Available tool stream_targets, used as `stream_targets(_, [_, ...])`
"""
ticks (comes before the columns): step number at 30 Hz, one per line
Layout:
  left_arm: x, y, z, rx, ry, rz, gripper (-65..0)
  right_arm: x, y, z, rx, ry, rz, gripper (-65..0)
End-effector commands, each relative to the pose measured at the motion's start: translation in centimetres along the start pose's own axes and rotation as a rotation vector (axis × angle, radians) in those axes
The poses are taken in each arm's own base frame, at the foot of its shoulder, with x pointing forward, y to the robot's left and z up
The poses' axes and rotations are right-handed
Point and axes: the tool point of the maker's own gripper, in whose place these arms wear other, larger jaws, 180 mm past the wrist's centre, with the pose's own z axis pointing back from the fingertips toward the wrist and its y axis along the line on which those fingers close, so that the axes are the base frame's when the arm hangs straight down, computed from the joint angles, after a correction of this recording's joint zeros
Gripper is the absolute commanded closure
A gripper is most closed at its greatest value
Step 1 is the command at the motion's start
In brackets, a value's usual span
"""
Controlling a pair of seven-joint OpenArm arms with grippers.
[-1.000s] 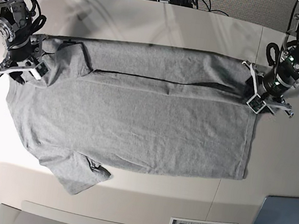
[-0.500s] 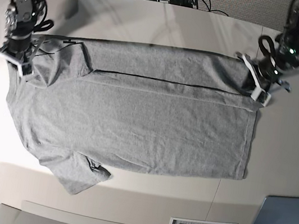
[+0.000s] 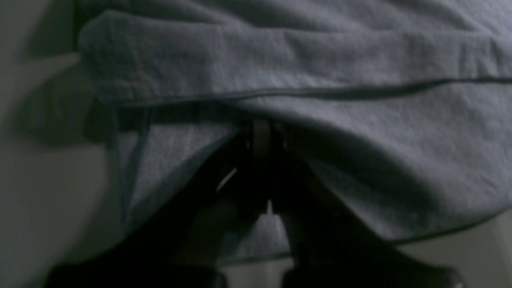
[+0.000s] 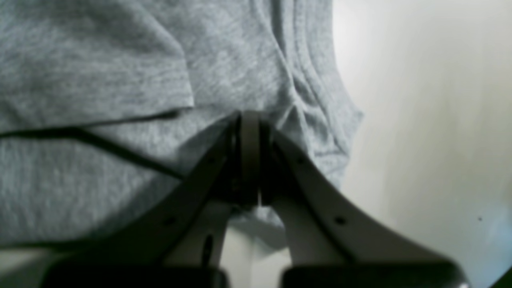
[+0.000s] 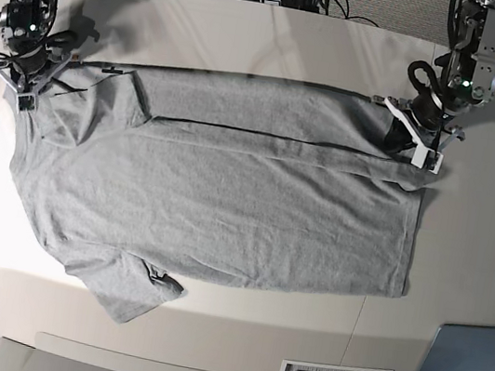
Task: Fold the T-shirt properly
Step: 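Lay the folded side flat and open both grippers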
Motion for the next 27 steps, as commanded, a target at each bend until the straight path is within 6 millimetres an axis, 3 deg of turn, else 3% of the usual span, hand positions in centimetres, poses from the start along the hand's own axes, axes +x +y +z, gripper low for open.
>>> stream_targets(1, [-4.2,-0.2,0.7,-0.01,0.178,-0.021,0.0,-2.9,-0.1,0.4,0.004,0.108,0.033,0.0])
stream_targets(7, [-7.2,-1.4,2.9,-0.077,0.292,-0.079,0.0,-6.8,-0.9,2.2,-0.015,0.163,0.056,0.0])
stream_targets(12, [-8.8,-1.3,5.4,-0.076,0.339,-0.123,0.0,-8.2,-2.0,4.7,-0.03,0.175,0.071,0.0])
stream_targets(20, [-9.5,-1.6,7.7,-0.087,0.36,-0.136,0.0,-7.9,0.1,7.2,0.031,0.148,0.127,0.0])
stream_targets(27, [-8.7,-1.9,7.7,-0.095,0.338,-0.149,0.0,-7.5,-0.6,7.2,-0.006,0.136,0.11,0.0])
